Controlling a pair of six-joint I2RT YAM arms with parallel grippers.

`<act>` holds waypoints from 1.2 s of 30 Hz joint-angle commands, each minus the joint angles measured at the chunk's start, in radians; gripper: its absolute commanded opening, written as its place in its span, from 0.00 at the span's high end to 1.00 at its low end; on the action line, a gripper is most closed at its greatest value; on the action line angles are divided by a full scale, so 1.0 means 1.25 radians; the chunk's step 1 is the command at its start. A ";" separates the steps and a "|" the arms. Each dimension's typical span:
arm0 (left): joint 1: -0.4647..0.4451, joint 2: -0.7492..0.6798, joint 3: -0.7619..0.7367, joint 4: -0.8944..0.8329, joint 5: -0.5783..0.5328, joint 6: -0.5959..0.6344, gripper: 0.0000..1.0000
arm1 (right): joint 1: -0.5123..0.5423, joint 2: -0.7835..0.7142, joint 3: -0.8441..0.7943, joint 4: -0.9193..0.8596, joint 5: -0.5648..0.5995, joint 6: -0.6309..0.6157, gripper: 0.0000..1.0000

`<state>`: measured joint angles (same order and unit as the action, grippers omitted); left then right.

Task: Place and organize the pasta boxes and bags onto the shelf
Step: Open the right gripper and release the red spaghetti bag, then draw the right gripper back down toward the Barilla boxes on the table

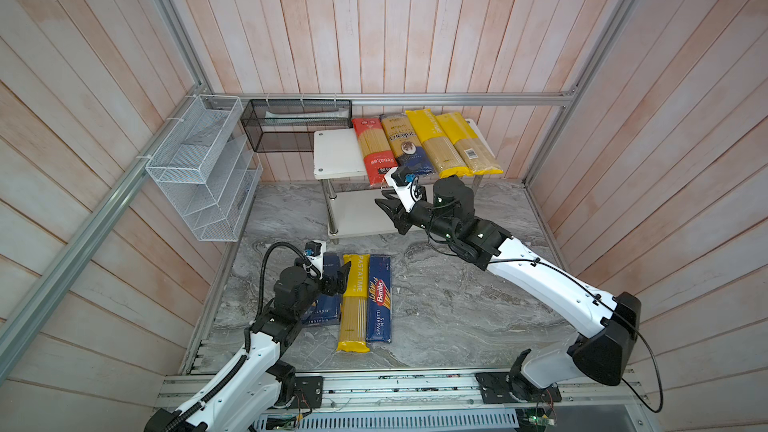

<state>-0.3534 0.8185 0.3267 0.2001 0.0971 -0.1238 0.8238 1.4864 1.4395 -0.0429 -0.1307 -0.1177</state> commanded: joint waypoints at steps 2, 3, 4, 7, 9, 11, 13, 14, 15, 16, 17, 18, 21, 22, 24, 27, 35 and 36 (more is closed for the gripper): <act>0.002 -0.008 -0.010 0.003 0.005 0.003 0.00 | 0.000 0.011 -0.007 0.051 0.004 -0.027 0.71; 0.002 -0.007 -0.009 0.003 0.005 0.003 0.00 | 0.000 0.012 -0.008 0.059 0.006 -0.028 0.71; 0.002 -0.005 -0.008 0.003 0.005 0.003 0.00 | 0.001 0.011 -0.011 0.067 0.009 -0.029 0.71; 0.003 -0.002 -0.007 0.004 0.006 0.005 0.00 | -0.001 0.015 -0.015 0.082 0.008 -0.029 0.71; 0.002 -0.004 -0.008 0.003 0.006 0.005 0.00 | -0.004 0.023 -0.009 0.080 0.007 -0.030 0.71; 0.002 -0.007 -0.010 0.002 0.006 0.005 0.00 | -0.005 0.036 -0.001 0.076 0.008 -0.031 0.71; 0.002 -0.010 -0.011 0.003 0.006 0.005 0.01 | -0.006 0.049 0.006 0.072 0.013 -0.036 0.71; 0.003 -0.011 -0.011 0.002 0.006 0.004 0.00 | -0.007 0.055 0.012 0.069 0.017 -0.040 0.71; 0.002 -0.013 -0.010 0.003 0.006 0.004 0.00 | -0.009 0.060 0.015 0.067 0.017 -0.042 0.71; 0.002 -0.012 -0.010 0.002 0.006 0.004 0.00 | -0.010 0.067 0.018 0.066 0.018 -0.043 0.71; 0.002 -0.012 -0.011 0.003 0.006 0.003 0.00 | -0.012 0.073 0.021 0.067 0.017 -0.043 0.71; 0.002 -0.012 -0.011 0.002 0.006 0.004 0.00 | -0.013 0.079 0.023 0.069 0.016 -0.044 0.71; 0.003 -0.013 -0.011 0.003 0.006 0.003 0.00 | -0.012 0.096 0.032 0.080 0.014 -0.045 0.71; 0.001 -0.011 -0.011 0.003 0.006 0.004 0.00 | -0.013 0.105 0.038 0.081 0.012 -0.044 0.71; 0.002 -0.010 -0.010 0.004 0.006 0.005 0.00 | -0.013 0.118 0.051 0.081 0.008 -0.044 0.71; 0.002 -0.011 -0.011 0.003 0.007 0.005 0.00 | -0.012 0.137 0.072 0.080 -0.001 -0.046 0.71; 0.002 -0.022 -0.015 0.002 0.005 0.003 0.00 | -0.023 0.191 0.150 0.039 -0.042 -0.051 0.71; 0.002 -0.022 -0.016 0.002 0.004 0.003 0.01 | -0.024 0.195 0.155 0.037 -0.048 -0.050 0.71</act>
<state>-0.3534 0.8051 0.3248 0.2001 0.0971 -0.1238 0.8070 1.7069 1.5879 0.0135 -0.1570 -0.1734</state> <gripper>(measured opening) 0.995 0.288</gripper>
